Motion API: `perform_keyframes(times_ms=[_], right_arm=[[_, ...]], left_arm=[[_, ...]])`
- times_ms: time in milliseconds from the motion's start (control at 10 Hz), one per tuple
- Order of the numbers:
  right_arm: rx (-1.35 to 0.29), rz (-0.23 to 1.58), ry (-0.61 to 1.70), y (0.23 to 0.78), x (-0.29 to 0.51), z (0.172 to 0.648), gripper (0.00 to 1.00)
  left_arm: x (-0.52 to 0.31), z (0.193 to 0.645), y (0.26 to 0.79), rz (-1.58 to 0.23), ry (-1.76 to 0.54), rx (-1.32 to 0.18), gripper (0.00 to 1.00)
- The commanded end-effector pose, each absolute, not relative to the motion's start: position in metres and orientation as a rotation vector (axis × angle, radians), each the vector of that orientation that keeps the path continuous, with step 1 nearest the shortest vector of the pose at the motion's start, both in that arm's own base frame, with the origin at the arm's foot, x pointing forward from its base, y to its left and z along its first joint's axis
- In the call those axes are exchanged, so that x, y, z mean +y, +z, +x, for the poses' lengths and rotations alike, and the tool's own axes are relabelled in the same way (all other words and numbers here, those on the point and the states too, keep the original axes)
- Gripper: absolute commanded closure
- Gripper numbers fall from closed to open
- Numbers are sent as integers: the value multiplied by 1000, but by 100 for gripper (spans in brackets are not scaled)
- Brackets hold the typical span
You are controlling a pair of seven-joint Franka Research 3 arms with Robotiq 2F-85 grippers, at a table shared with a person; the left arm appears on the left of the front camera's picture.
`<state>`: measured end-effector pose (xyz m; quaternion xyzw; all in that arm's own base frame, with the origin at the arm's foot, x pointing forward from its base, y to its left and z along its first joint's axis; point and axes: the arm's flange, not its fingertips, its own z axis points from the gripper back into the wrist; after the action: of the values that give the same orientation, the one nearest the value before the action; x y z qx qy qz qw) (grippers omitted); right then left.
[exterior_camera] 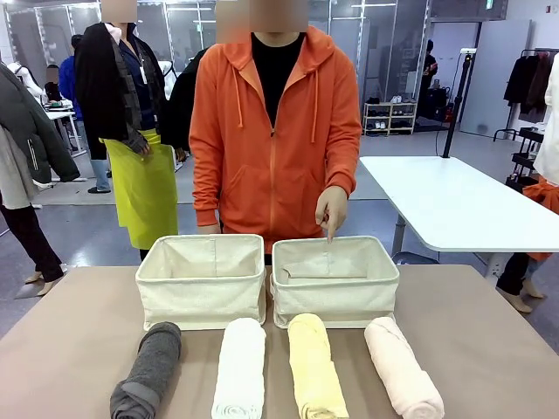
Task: Divide the towels into two baskets.
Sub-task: Pick up one hotel-folded towel and place it in the Fabric basket indicated by the person.
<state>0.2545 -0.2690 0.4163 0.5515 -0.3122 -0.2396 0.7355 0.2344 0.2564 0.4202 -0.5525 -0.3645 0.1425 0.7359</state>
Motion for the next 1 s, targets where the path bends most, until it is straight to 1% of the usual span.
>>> perform_keyframes(times_ms=[0, 200, 400, 600, 900], right_arm=[[-622, 1127, -449, 418, -235, 279, 0], [-514, 1057, -338, 409, -172, 309, 0], [-435, 961, -236, 402, -116, 321, 0], [-378, 872, -120, 398, -58, 331, 0], [-333, 677, -48, 384, 11, 344, 0]], left_arm=[[258, 232, 423, -1226, 306, -816, 0], [258, 232, 423, -1226, 306, -816, 0], [258, 232, 423, -1226, 306, -816, 0], [258, 232, 423, -1226, 306, -816, 0], [258, 232, 423, -1226, 306, -816, 0]])
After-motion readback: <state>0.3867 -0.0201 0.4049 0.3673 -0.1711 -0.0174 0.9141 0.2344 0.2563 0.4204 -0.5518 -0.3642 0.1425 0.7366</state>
